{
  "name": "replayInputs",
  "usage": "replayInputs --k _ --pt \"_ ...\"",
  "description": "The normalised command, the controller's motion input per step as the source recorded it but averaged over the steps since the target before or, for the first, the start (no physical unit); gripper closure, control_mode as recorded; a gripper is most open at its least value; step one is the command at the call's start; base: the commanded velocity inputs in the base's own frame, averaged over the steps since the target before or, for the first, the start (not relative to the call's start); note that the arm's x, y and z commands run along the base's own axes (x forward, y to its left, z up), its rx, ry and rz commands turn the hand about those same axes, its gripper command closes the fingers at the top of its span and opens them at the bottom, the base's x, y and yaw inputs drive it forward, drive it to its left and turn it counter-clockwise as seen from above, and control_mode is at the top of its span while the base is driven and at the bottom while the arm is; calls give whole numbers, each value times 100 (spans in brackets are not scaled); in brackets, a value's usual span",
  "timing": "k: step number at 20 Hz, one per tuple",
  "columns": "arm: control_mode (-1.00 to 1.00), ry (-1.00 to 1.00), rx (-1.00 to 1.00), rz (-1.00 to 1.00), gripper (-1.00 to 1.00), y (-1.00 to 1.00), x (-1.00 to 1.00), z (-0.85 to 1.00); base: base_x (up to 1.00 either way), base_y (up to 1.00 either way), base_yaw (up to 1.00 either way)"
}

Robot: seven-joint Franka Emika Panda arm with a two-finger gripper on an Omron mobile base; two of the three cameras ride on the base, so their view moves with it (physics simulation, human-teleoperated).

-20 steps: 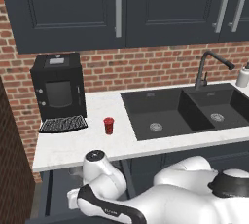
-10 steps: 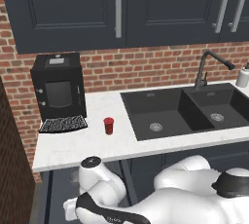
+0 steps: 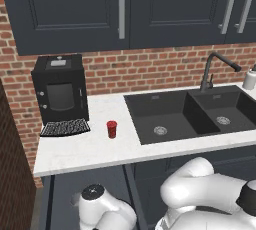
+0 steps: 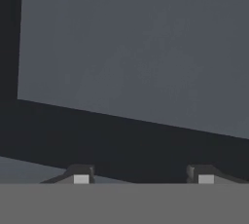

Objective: Pick the measuring cup from the drawer and place it on the counter.

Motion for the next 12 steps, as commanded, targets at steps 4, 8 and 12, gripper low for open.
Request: replayInputs --k 4,8,12 --pt "-100 10 0 0 -100 2 -78 -38 0 0 0" --pt "-100 11 0 0 -100 0 -45 -9 0 0 0" --pt "-100 0 0 0 -100 0 -2 0 0 0 0"
